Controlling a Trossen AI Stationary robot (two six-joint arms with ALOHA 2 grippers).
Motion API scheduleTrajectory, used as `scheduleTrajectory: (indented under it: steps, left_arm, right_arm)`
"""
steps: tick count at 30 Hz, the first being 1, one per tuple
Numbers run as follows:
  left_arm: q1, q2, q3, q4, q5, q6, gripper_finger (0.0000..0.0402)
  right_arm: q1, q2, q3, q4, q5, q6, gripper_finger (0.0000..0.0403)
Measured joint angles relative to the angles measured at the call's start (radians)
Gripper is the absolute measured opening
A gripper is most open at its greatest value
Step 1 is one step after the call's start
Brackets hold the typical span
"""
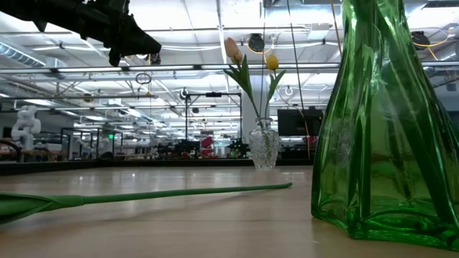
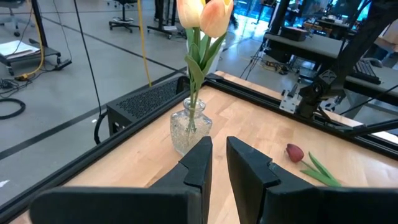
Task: Sort flowers into vase by color
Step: Put the yellow tulip into the transparent flower vase
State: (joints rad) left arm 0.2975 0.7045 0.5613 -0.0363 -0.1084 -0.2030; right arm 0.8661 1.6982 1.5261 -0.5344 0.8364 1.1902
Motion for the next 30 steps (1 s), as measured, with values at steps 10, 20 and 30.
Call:
scheduleTrajectory:
  steps: [10,20,30]
  left_arm:
    - [0.0,0.0,0.0,-0.001,0.0,0.0,0.0054]
    - [0.0,0.0,0.0,-0.007,0.017,-0.001,0.0054]
    - [0.0,0.0,0.0,0.003,0.07,-0.001,0.0054]
  right_arm:
    - [0.006,-0.074,0.0,-0.091,-0.177,0.125,0.0079]
    - [0.032,-0.136,0.0,-0.344,-0.477,0.589,0.0072]
    - [-0.028,-0.126,0.0,-0.971,-0.516,0.945,0.0004]
